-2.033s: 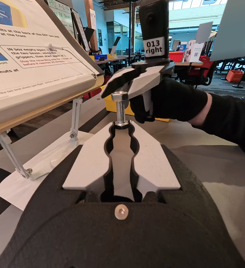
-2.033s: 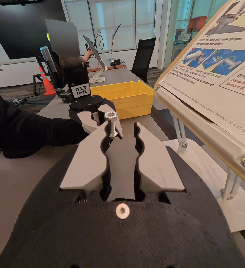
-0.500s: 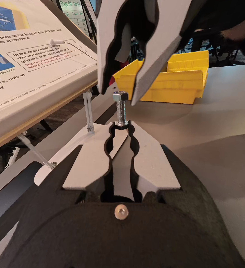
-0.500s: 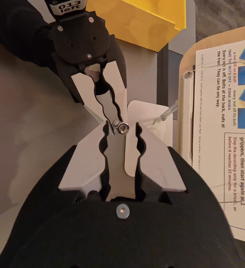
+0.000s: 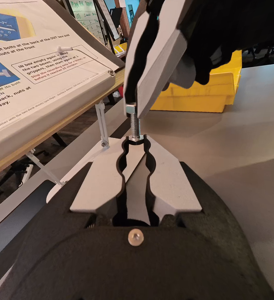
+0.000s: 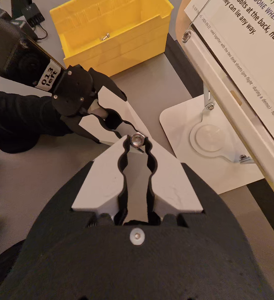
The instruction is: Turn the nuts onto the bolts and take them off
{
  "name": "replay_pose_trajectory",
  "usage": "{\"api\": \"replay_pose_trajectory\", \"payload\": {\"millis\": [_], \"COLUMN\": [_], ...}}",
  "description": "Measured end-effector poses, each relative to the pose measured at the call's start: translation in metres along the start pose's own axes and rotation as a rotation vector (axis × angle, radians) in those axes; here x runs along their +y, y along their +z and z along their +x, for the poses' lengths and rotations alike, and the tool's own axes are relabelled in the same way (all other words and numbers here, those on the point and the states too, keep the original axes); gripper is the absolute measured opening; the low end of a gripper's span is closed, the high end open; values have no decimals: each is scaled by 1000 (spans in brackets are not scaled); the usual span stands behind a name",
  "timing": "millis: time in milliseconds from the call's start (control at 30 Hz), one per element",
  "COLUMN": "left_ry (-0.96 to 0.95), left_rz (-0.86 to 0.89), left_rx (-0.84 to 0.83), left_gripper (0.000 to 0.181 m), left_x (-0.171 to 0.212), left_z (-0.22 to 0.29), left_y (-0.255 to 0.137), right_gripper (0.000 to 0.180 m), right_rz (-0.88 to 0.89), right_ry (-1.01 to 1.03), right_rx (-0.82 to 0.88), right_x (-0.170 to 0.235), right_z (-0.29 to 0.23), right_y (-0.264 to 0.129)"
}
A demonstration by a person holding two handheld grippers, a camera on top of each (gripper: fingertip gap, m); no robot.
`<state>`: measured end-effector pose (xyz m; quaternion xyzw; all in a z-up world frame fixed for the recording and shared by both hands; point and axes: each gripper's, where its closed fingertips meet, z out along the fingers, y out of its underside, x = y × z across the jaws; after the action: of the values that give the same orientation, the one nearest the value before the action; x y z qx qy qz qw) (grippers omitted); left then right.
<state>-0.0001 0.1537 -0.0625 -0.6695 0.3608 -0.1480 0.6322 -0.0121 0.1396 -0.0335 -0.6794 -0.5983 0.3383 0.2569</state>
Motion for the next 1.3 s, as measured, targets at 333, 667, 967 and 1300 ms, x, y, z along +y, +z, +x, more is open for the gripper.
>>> {"api": "replay_pose_trajectory", "payload": {"millis": [333, 667, 967, 1300], "left_ry": [-3, -15, -14, -14], "left_rz": [-4, 2, -2, -3], "left_rx": [30, 41, 18, 18], "left_gripper": [16, 16, 16, 16], "left_x": [2, 1, 2, 2], "left_z": [3, 4, 0, 1], "left_y": [0, 1, 1, 1], "right_gripper": [15, 30, 37, 16], "right_rz": [-187, -347, -113, -89], "right_ry": [-438, -744, -105, -109], "right_rx": [28, 134, 66, 55], "right_x": [7, 7, 3, 3], "right_z": [1, 5, 2, 1], "right_y": [0, 1, -5, -1]}}
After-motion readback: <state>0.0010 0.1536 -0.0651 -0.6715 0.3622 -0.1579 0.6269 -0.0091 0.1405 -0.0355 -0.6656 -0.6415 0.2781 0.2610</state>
